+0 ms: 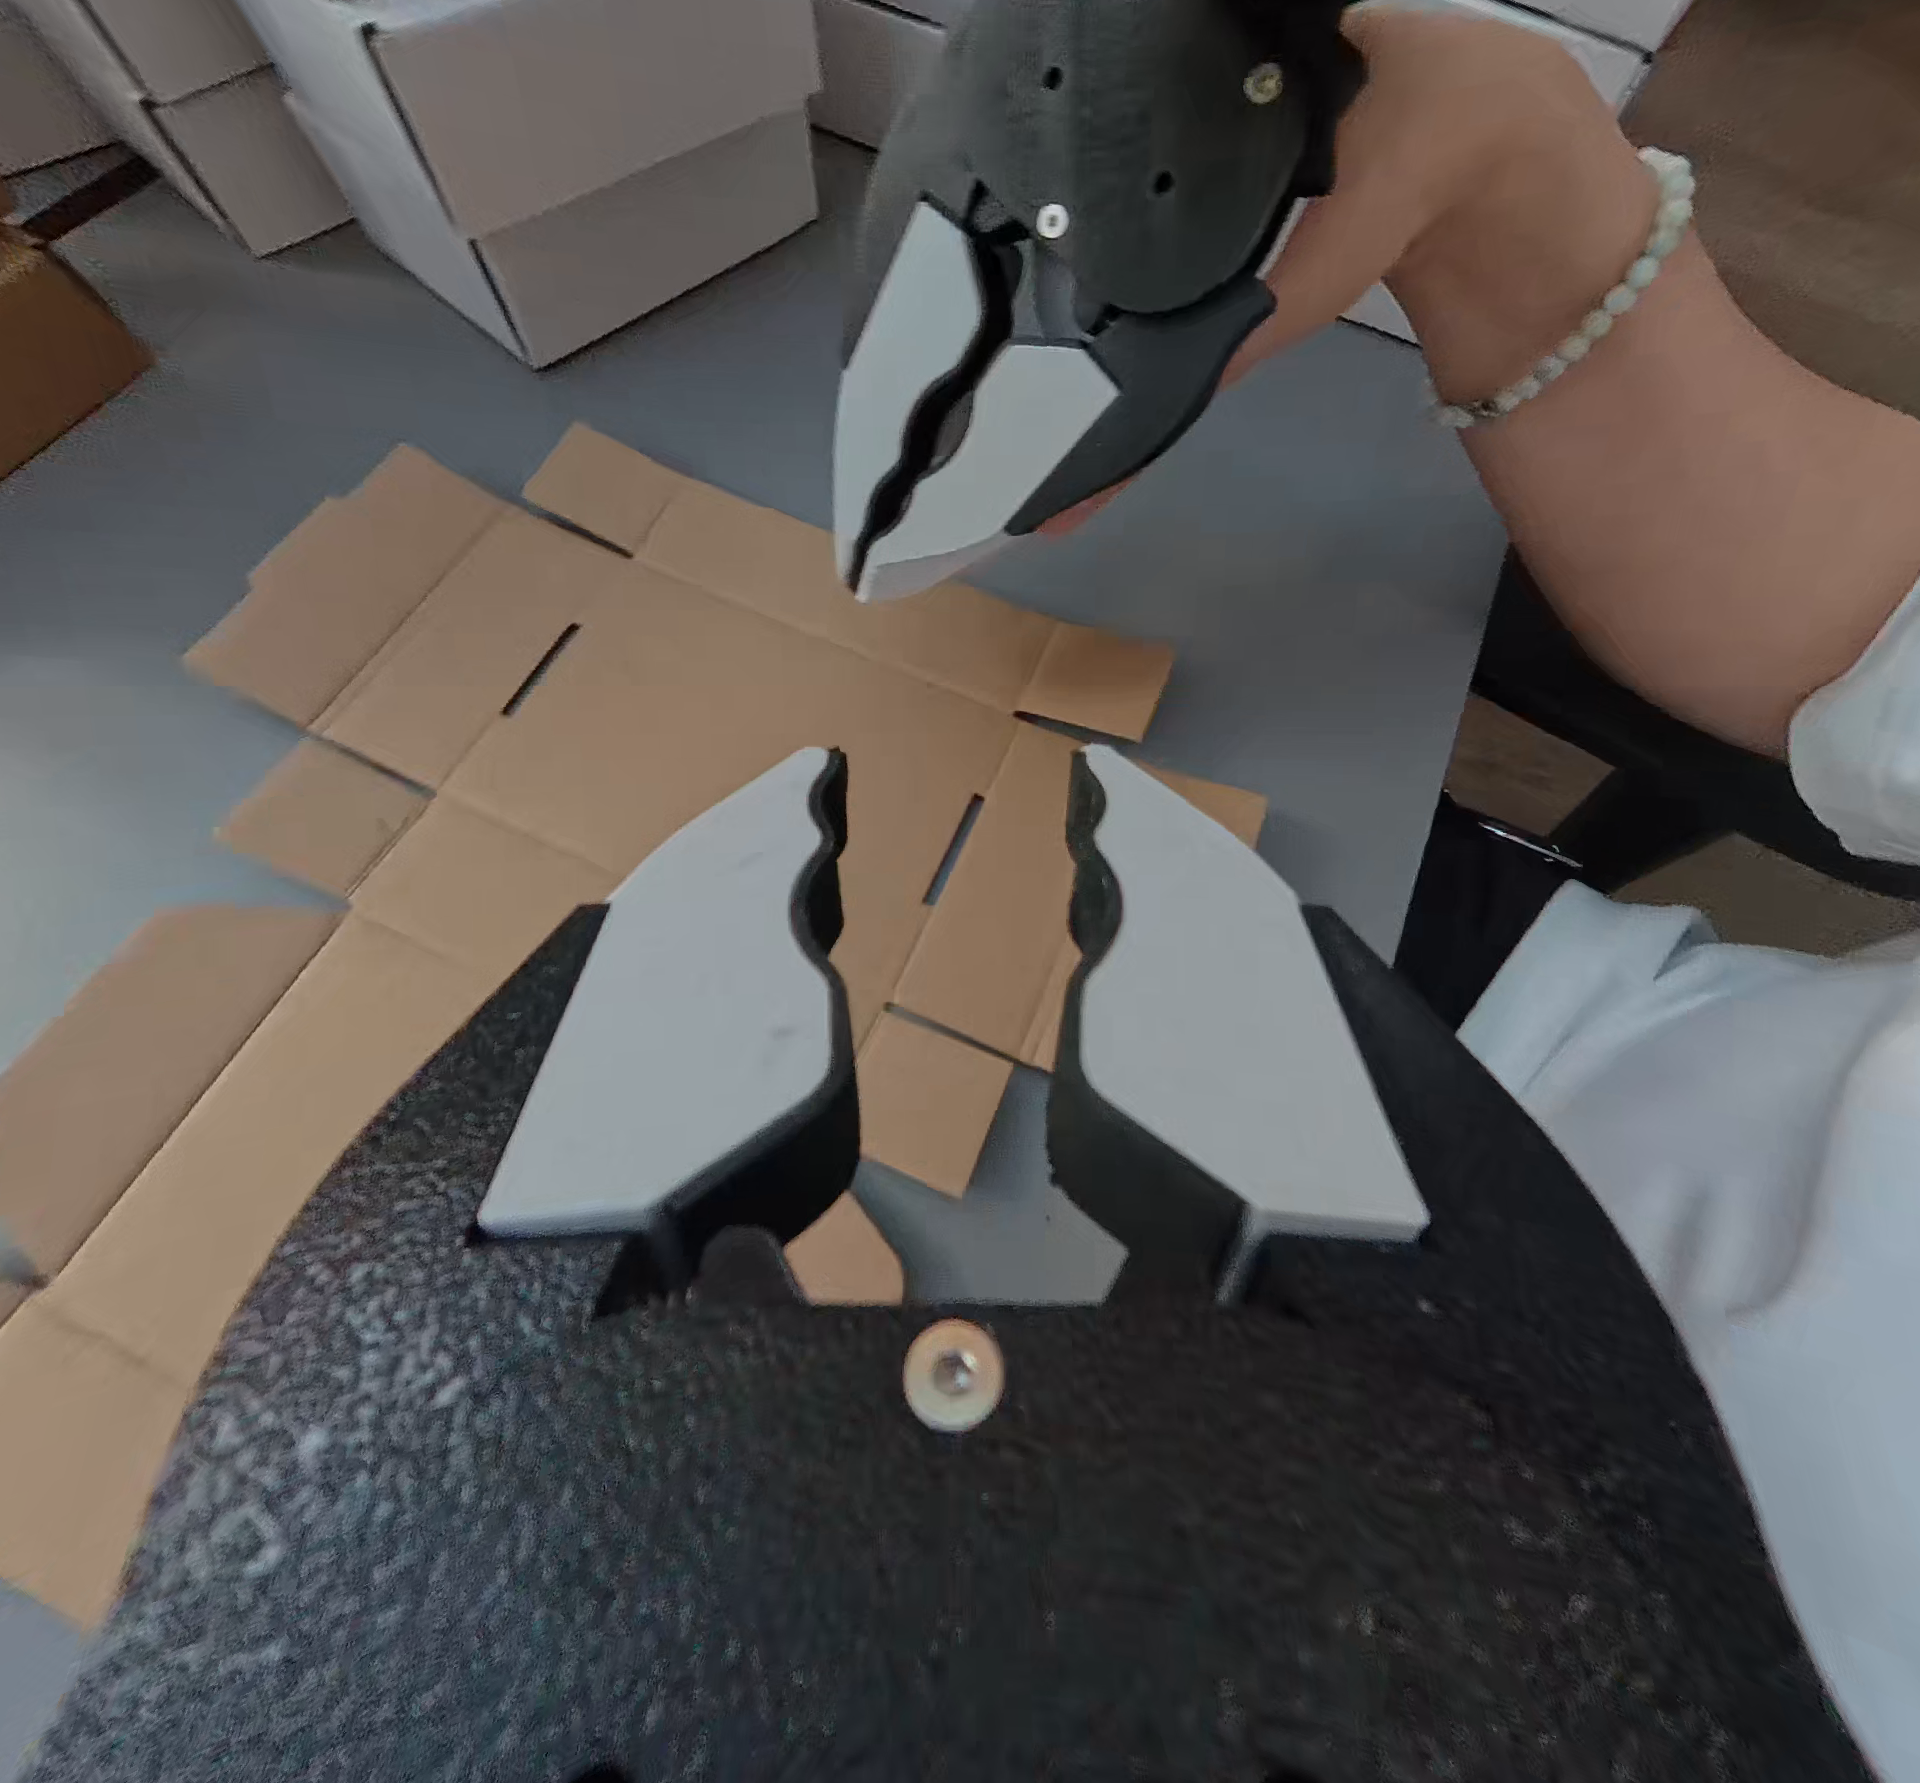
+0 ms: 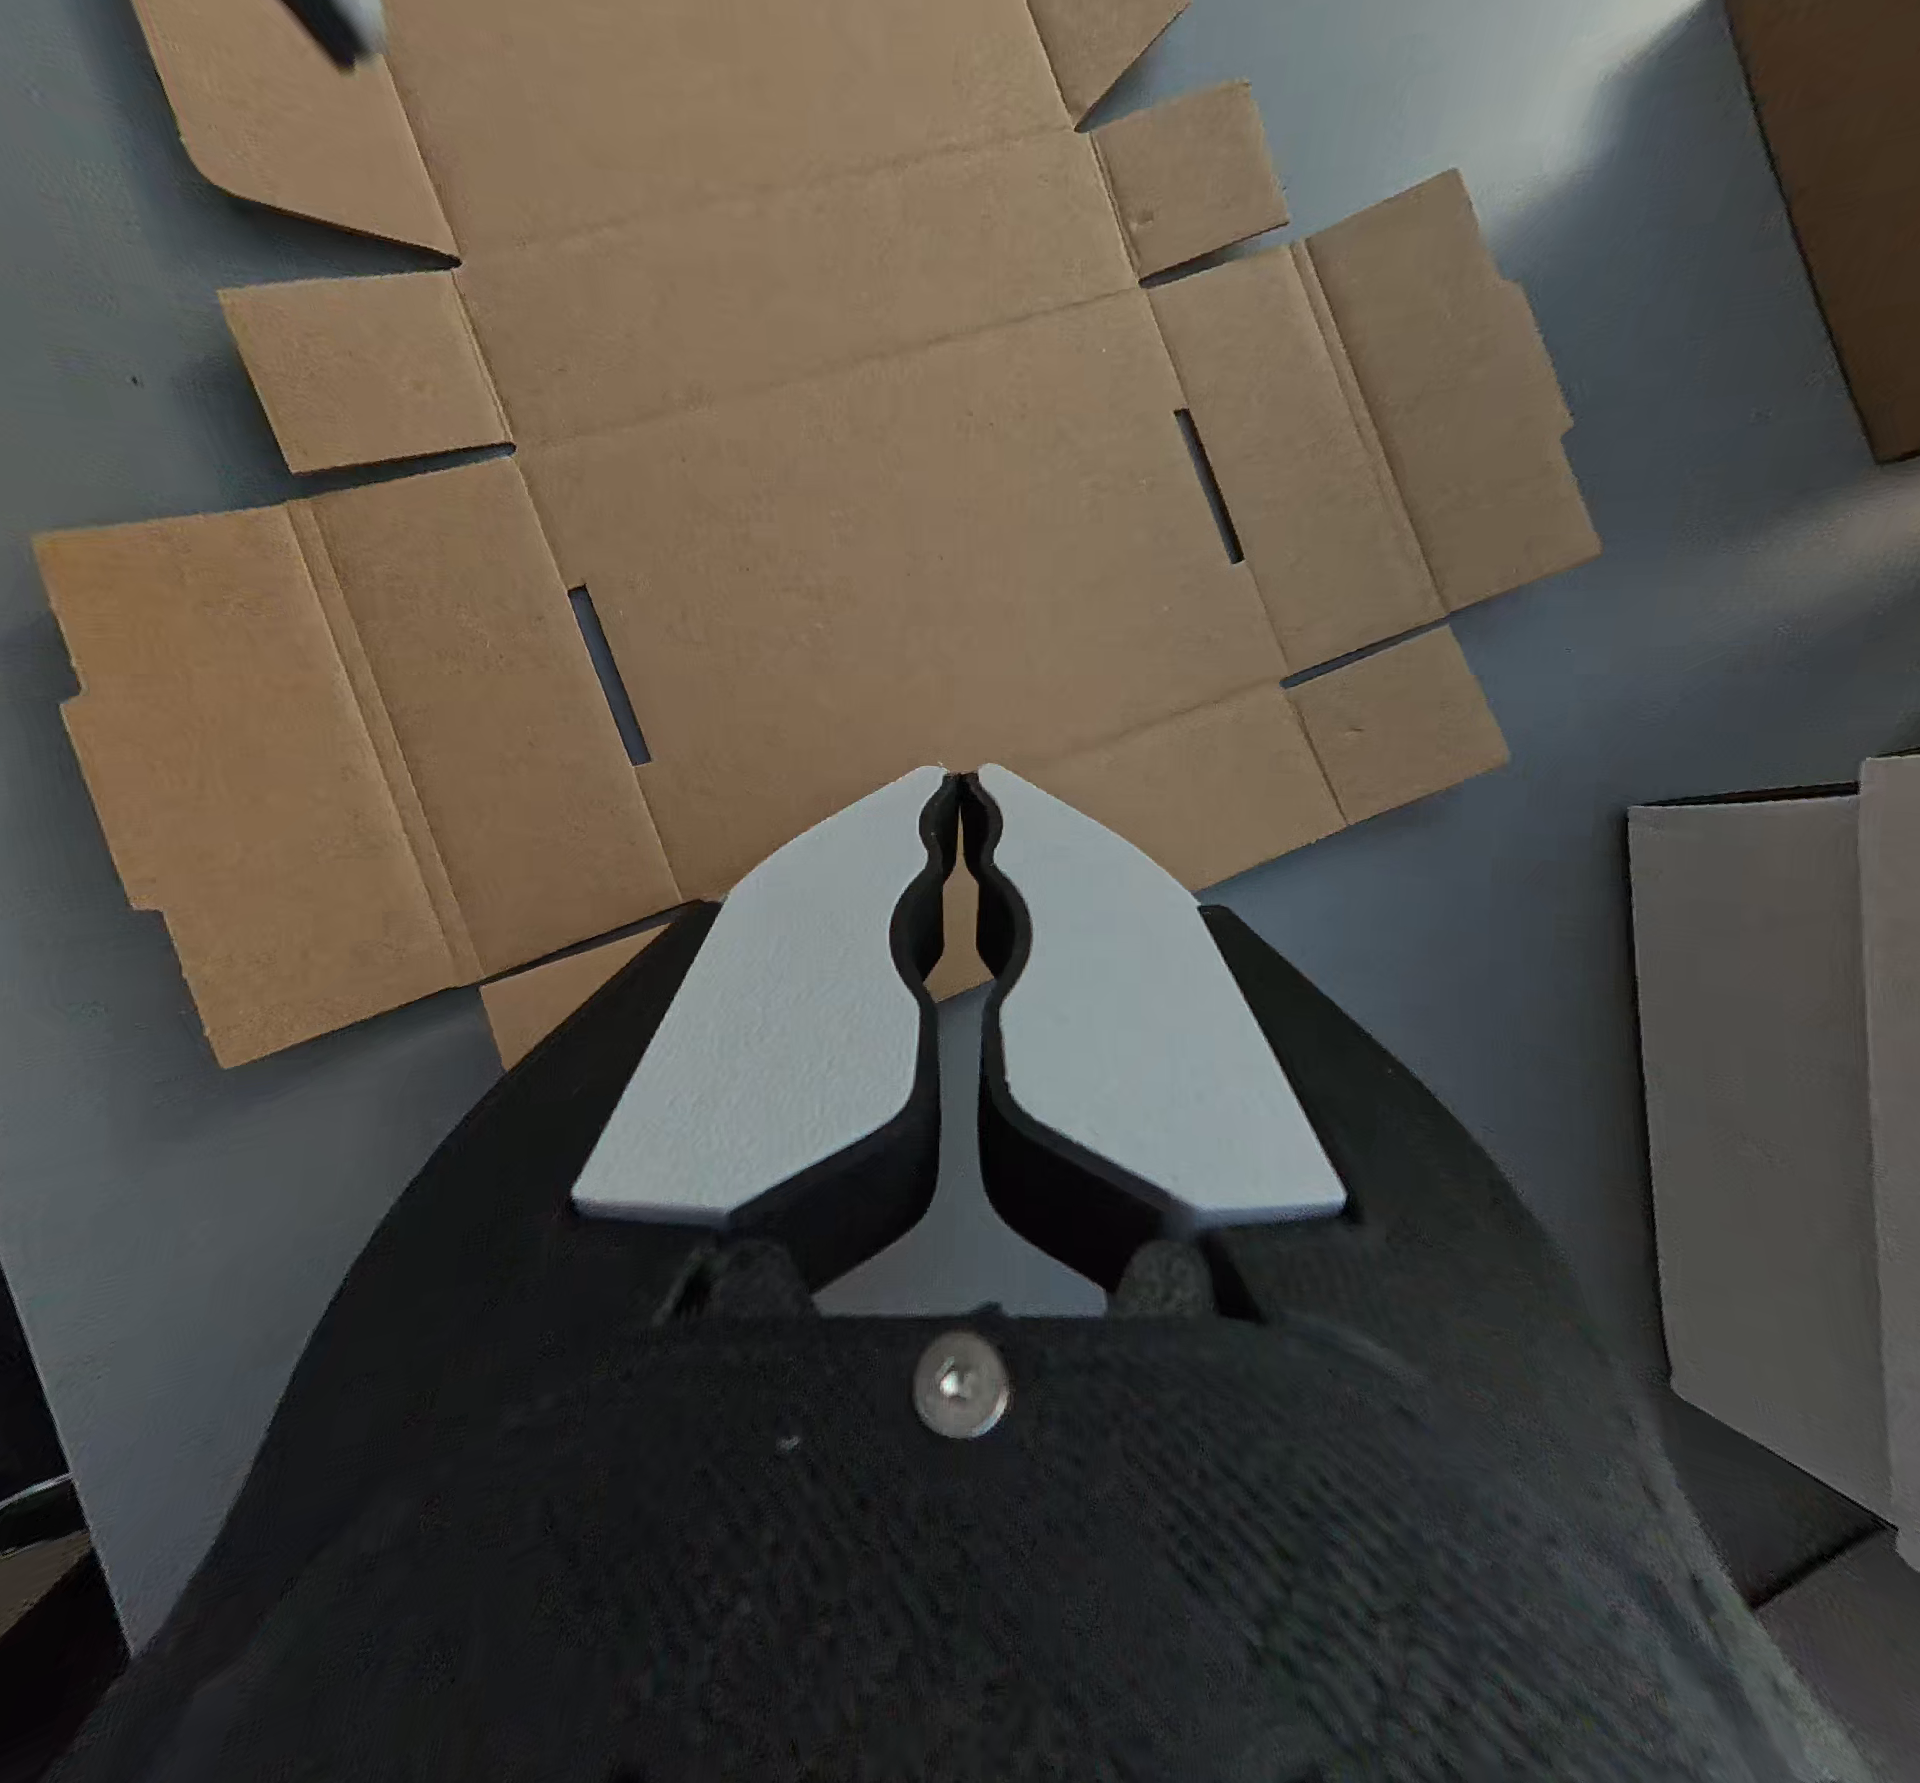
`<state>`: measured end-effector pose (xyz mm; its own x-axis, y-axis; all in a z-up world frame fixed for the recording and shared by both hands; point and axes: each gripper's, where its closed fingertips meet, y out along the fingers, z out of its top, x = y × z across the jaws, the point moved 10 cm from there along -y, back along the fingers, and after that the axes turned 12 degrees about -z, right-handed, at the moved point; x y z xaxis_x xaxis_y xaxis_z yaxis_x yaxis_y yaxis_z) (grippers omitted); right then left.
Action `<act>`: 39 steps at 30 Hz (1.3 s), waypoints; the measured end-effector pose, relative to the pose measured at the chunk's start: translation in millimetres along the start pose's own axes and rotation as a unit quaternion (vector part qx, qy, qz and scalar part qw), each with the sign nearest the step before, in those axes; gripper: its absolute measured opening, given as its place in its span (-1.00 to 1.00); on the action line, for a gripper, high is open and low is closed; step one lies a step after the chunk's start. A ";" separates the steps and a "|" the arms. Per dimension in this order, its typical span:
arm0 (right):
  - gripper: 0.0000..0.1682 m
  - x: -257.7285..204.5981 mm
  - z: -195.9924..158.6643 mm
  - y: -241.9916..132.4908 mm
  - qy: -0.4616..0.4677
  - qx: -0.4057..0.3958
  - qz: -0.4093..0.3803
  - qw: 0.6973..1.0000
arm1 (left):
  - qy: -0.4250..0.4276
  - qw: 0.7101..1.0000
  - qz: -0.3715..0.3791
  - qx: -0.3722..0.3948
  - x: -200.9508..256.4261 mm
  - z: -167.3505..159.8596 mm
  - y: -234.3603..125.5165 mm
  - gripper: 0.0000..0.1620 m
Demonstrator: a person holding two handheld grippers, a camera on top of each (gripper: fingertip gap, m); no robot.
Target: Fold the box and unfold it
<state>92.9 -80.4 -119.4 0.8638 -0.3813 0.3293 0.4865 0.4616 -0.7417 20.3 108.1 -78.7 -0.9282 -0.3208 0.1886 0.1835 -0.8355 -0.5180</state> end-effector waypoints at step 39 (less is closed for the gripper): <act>-1.00 -13.0 -42.1 6.5 0.085 -0.044 0.015 0.995 | -0.494 0.858 -0.136 0.043 -134.9 -123.0 -107.0 -0.01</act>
<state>79.4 -106.2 -153.1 0.8402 -0.5008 0.2080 0.4405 0.4065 -0.8004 86.0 295.6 -151.3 -0.2201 -0.2957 0.9296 0.0660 -0.9553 -0.2882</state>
